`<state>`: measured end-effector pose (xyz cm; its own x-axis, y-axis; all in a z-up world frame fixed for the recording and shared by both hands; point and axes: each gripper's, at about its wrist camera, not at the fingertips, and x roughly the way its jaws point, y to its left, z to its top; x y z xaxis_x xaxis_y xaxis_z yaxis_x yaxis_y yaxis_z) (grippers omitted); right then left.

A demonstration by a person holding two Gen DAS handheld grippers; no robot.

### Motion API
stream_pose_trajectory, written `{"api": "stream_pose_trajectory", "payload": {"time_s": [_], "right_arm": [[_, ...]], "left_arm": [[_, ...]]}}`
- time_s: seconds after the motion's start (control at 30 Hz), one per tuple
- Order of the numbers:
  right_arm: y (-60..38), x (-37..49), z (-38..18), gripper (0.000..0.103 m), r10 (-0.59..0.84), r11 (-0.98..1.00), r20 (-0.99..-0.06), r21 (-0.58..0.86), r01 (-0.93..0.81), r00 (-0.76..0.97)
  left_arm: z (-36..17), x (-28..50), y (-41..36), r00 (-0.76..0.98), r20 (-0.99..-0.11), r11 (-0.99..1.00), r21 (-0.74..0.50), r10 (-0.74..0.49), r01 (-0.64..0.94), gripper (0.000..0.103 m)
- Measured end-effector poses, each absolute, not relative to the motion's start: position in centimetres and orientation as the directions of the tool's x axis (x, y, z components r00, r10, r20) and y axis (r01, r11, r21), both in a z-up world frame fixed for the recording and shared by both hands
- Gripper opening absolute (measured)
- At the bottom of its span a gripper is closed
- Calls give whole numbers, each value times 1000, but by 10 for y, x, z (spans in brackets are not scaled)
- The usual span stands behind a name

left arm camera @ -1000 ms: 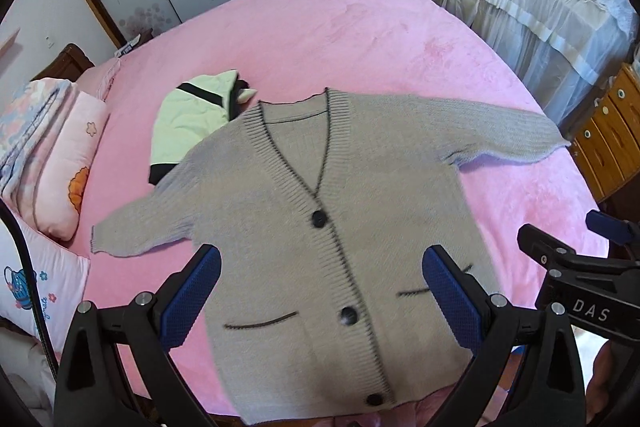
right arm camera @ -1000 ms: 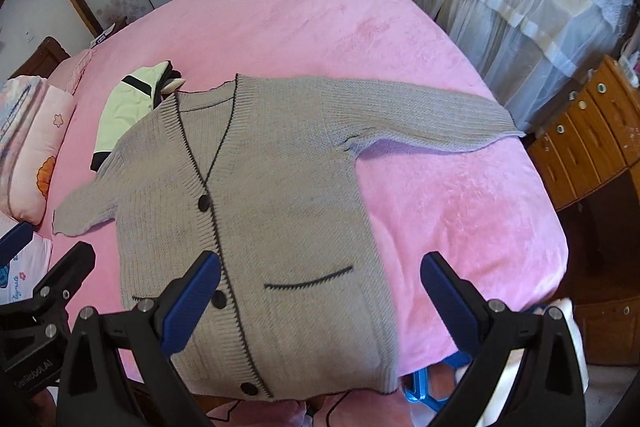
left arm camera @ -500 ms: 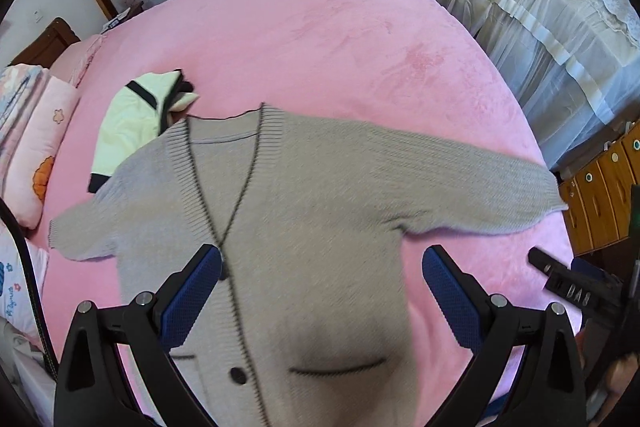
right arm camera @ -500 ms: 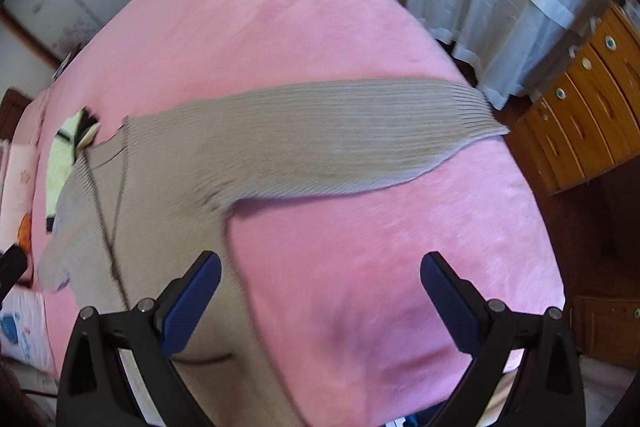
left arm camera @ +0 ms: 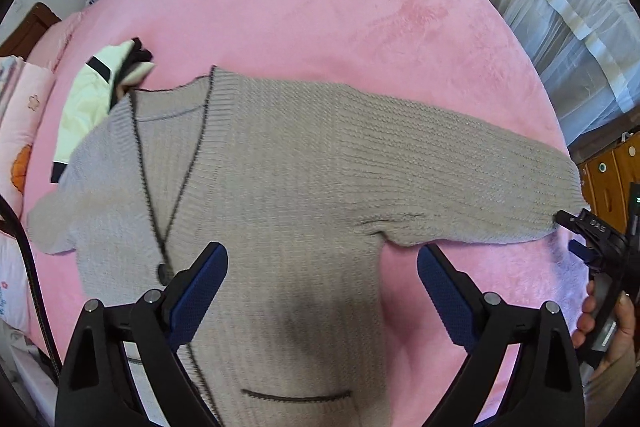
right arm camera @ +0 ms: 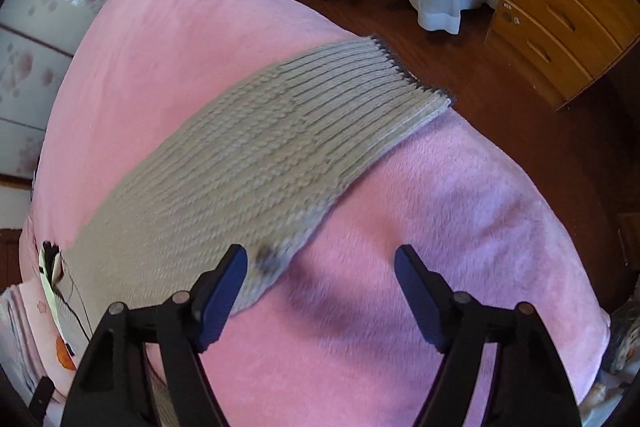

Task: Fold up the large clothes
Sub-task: 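Reach the right tool to the cardigan sleeve cuff and grasp it, then carry the held sleeve across the cardigan body with the right tool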

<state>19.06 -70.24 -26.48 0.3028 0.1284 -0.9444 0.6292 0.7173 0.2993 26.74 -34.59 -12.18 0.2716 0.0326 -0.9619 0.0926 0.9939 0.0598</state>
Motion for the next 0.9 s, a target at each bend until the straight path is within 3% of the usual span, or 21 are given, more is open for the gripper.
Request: {"api": "stream_pose_trajectory", "payload": {"time_s": [0.13, 0.2, 0.27, 0.33, 0.53, 0.73, 0.9], "right_arm": [[-707, 203, -273, 73, 111, 714, -945, 292, 636, 309], [-704, 214, -271, 62, 86, 739, -946, 270, 617, 312], [-700, 222, -269, 29, 83, 765, -943, 268, 586, 323], [-697, 227, -264, 13, 67, 779, -943, 254, 573, 327], [-660, 219, -197, 10, 36, 832, -875, 294, 471, 483], [-564, 215, -112, 10, 158, 915, -764, 352, 199, 625], [-465, 234, -83, 10, 273, 938, -719, 347, -10, 639]], "left_arm": [[-128, 273, -352, 260, -966, 993, 36, 6, 114, 94], [-129, 274, -351, 267, -964, 993, 29, -3, 116, 93], [-129, 274, -348, 267, -963, 994, 6, -24, 113, 93], [-128, 273, -340, 268, -961, 994, -36, -63, 104, 93], [-116, 265, -301, 313, -944, 994, -84, -101, 69, 92], [-109, 256, -242, 321, -946, 999, -35, -39, 18, 90], [-115, 255, -175, 296, -955, 998, -46, -29, -53, 88]]}}
